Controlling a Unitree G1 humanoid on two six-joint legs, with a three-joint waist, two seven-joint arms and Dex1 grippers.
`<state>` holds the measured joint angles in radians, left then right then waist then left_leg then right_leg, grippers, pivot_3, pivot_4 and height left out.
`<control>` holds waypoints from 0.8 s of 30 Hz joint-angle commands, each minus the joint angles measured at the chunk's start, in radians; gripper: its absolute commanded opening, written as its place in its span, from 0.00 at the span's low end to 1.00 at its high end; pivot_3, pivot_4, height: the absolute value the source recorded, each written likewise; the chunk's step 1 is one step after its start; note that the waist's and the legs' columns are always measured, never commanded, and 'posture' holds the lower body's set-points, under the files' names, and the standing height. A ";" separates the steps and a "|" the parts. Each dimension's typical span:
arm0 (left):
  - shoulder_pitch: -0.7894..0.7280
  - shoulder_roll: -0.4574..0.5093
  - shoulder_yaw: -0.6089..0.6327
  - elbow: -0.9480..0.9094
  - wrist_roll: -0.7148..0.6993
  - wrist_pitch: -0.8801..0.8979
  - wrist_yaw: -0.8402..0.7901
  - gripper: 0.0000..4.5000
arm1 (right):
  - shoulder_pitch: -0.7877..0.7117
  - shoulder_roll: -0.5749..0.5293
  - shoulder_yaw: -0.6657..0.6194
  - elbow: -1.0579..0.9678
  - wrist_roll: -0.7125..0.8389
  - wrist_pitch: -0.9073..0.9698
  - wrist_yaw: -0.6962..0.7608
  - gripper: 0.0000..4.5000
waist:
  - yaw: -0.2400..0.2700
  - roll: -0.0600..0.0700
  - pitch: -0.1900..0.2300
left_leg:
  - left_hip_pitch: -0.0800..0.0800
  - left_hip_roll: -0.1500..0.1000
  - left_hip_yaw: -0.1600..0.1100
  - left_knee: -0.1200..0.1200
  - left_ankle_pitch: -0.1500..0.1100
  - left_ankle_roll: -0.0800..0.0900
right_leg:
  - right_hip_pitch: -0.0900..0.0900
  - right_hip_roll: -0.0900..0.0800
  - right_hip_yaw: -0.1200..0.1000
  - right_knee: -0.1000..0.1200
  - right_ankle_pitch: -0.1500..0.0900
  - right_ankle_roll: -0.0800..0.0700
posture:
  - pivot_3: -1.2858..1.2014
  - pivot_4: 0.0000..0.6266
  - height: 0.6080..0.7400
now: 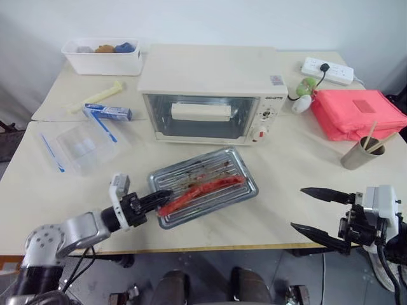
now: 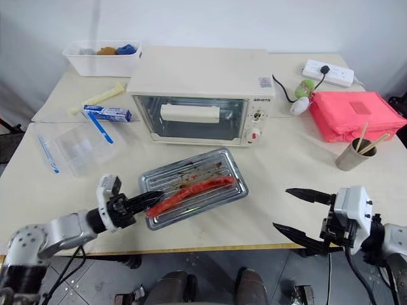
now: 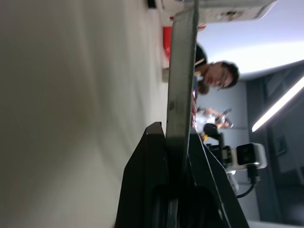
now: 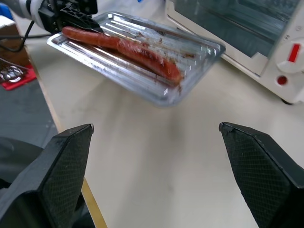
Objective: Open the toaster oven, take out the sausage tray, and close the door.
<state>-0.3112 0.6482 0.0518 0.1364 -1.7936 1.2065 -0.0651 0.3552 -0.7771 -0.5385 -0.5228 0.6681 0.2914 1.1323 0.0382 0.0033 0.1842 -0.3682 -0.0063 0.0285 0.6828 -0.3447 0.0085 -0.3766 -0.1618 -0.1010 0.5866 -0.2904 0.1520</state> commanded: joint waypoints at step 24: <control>-0.104 0.117 0.048 -0.141 0.556 0.106 -0.376 1.00 | 0.072 0.014 -0.029 -0.084 -0.003 -0.018 -0.060 1.00 | -0.007 0.001 -0.001 | 0.002 0.003 0.002 -0.002 0.001 -0.003 | -0.001 0.001 0.000 0.001 0.001 0.001 | 0.52 0.24 1.00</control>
<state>-0.4363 0.6889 0.0897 0.0513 -1.2753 1.2900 -0.3374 0.4271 -0.7460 -0.5535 -0.6022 0.6562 0.2834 1.0588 0.0309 0.0043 0.1835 -0.3662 -0.0029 0.0308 0.6806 -0.3439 0.0047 -0.3776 -0.1602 -0.1006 0.5879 -0.2900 0.1526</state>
